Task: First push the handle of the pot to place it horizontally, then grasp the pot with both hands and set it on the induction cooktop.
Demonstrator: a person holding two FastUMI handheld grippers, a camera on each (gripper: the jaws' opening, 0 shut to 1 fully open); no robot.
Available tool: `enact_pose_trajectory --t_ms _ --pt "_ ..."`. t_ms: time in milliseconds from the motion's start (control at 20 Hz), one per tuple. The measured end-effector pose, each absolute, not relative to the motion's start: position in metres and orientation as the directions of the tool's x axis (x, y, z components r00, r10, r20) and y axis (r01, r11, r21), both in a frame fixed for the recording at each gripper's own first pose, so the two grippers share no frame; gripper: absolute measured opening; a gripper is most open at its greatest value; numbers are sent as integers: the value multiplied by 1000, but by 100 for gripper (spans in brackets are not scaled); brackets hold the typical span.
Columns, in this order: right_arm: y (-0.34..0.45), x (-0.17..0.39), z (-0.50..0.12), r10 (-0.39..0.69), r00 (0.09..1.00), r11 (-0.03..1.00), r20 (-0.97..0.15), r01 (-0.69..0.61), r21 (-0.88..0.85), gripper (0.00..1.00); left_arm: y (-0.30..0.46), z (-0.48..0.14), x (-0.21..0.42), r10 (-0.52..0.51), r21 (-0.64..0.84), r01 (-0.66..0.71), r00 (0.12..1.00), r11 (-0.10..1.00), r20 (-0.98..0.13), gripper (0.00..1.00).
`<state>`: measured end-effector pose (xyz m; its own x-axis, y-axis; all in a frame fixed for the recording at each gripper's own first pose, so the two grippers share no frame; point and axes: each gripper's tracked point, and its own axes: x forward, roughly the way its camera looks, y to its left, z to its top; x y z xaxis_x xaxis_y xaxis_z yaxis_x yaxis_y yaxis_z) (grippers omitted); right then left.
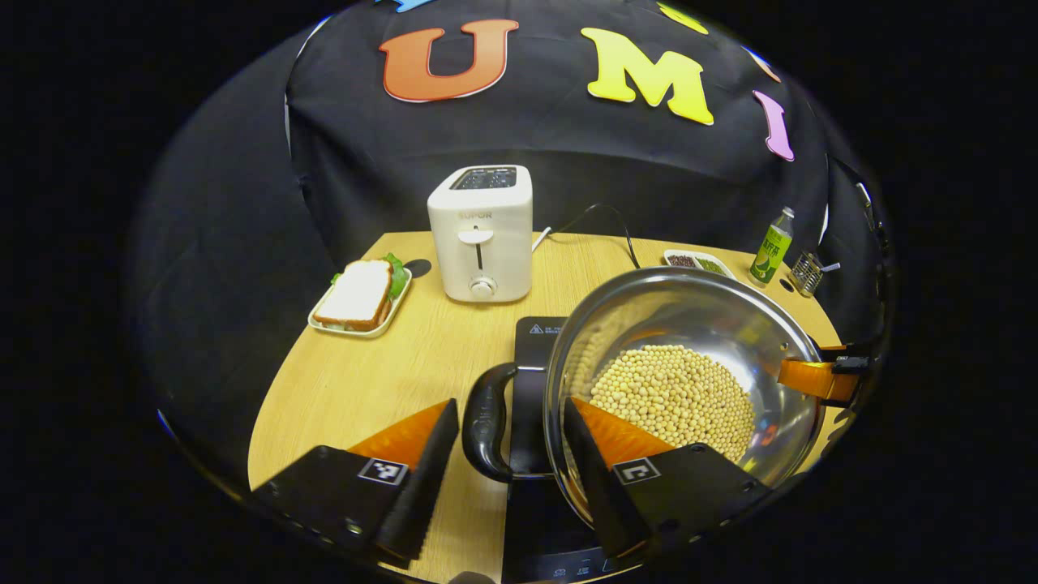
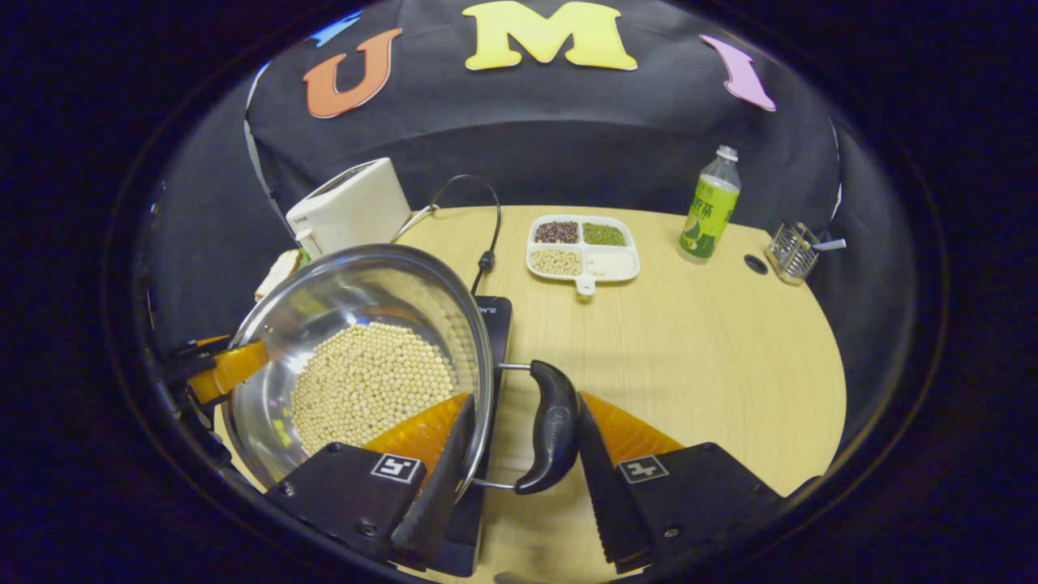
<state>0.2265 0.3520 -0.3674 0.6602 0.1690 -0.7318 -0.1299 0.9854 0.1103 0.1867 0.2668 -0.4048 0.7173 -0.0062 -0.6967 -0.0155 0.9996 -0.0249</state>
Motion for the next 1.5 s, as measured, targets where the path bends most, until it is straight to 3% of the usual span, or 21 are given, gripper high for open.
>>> enact_pose_trajectory --t_ms 100,200,450,850,1000,1100,1500 --pt "348 230 -353 163 700 986 -696 -142 88 78 276 -392 189 24 -1 -33 744 999 -667 93" --pt "348 232 -338 177 728 982 -662 -178 66 77 281 -379 190 45 17 -45 769 999 -638 98" --pt "347 223 -301 222 771 972 -597 -226 70 81 285 -323 182 107 62 -87 829 994 -550 98" --pt "311 199 -221 231 856 971 -463 -232 55 80 240 -233 158 71 41 -60 917 997 -394 97" --pt "295 183 -184 231 891 971 -390 -235 40 86 208 -207 143 45 4 -46 937 999 -346 97" --pt "288 167 -168 238 907 970 -348 -239 41 100 189 -189 134 36 4 -36 946 999 -321 97" --pt "205 121 -99 217 955 976 -204 -207 69 100 94 -106 99 -19 -28 14 978 1000 -207 97"
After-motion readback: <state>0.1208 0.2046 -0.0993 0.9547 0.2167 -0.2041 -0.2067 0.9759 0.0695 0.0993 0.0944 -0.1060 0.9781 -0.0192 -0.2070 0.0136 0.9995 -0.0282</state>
